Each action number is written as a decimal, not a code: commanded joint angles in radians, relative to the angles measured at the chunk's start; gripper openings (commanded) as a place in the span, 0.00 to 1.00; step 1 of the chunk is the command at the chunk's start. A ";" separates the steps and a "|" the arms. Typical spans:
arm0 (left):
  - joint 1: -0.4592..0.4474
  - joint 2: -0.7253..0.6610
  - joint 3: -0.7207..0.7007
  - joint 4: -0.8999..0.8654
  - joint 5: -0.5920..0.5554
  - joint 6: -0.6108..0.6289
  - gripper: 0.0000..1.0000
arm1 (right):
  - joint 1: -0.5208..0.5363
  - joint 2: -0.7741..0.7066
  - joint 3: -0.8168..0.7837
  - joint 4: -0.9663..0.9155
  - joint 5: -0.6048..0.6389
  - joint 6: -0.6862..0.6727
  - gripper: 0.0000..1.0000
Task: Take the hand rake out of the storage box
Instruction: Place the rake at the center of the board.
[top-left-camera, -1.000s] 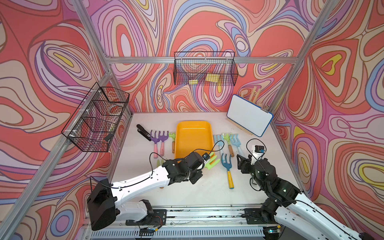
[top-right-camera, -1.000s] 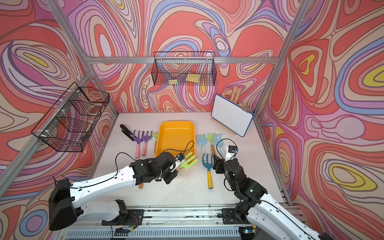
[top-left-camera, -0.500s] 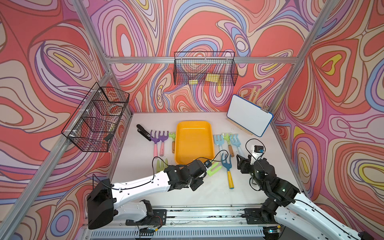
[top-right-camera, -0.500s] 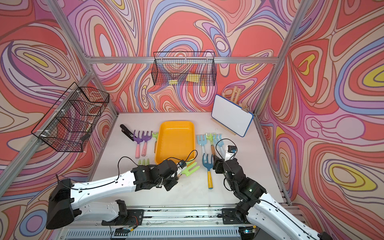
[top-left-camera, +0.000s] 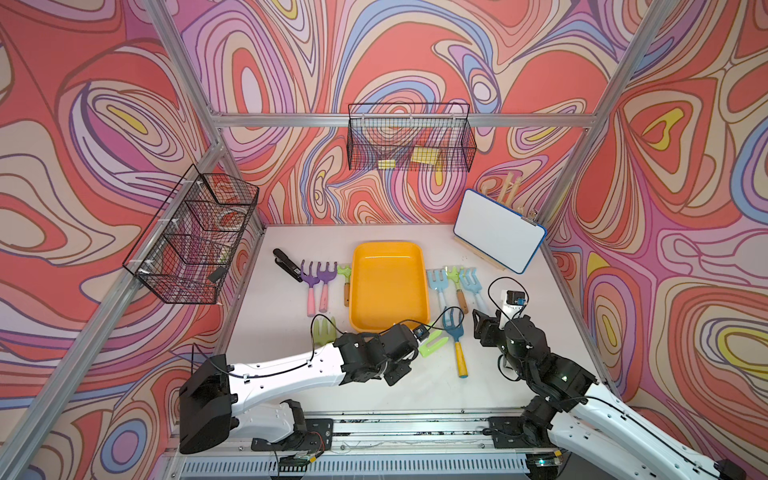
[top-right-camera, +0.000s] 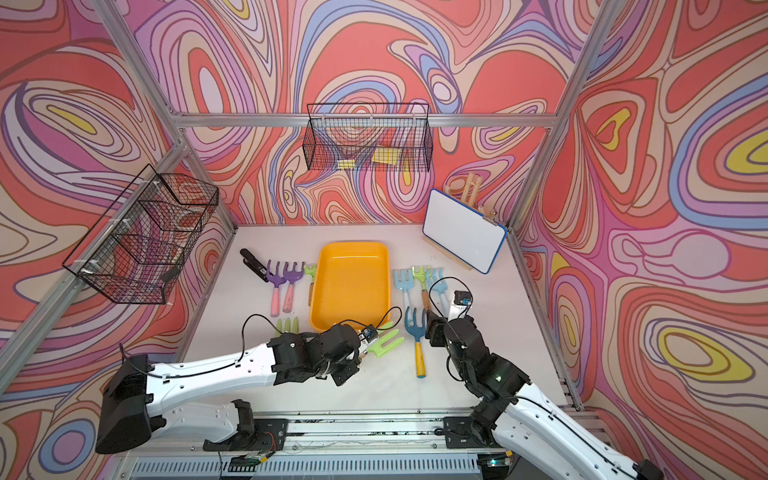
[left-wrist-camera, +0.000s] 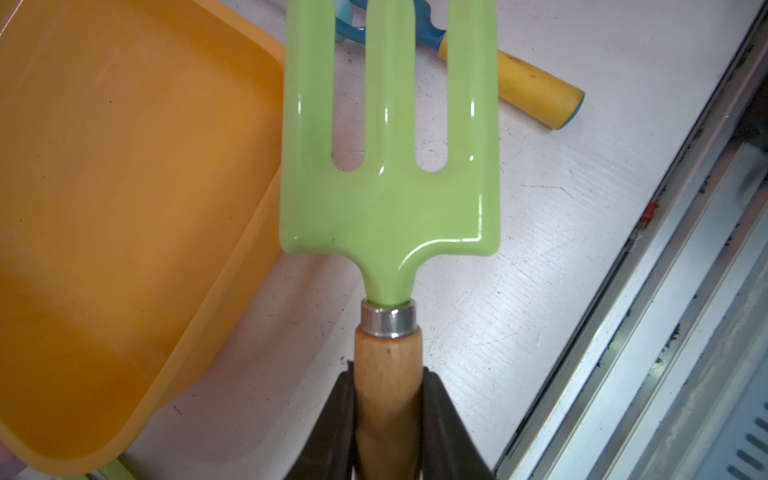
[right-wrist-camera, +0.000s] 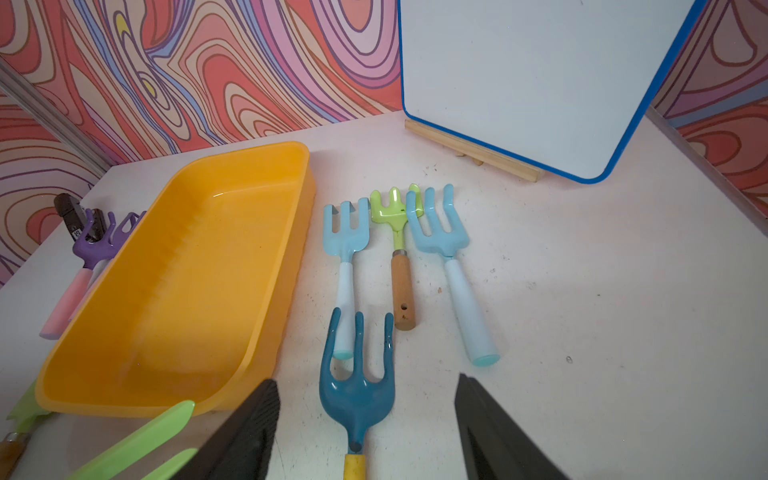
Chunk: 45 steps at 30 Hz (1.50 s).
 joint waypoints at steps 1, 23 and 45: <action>-0.004 0.005 -0.002 0.015 0.006 0.018 0.04 | -0.003 0.002 -0.011 0.004 0.026 0.001 0.72; 0.002 0.151 -0.043 0.106 -0.011 0.083 0.02 | -0.003 0.045 0.001 0.007 0.053 -0.002 0.72; 0.116 0.242 -0.088 0.191 0.098 0.098 0.06 | -0.003 0.083 0.006 0.015 0.065 -0.005 0.72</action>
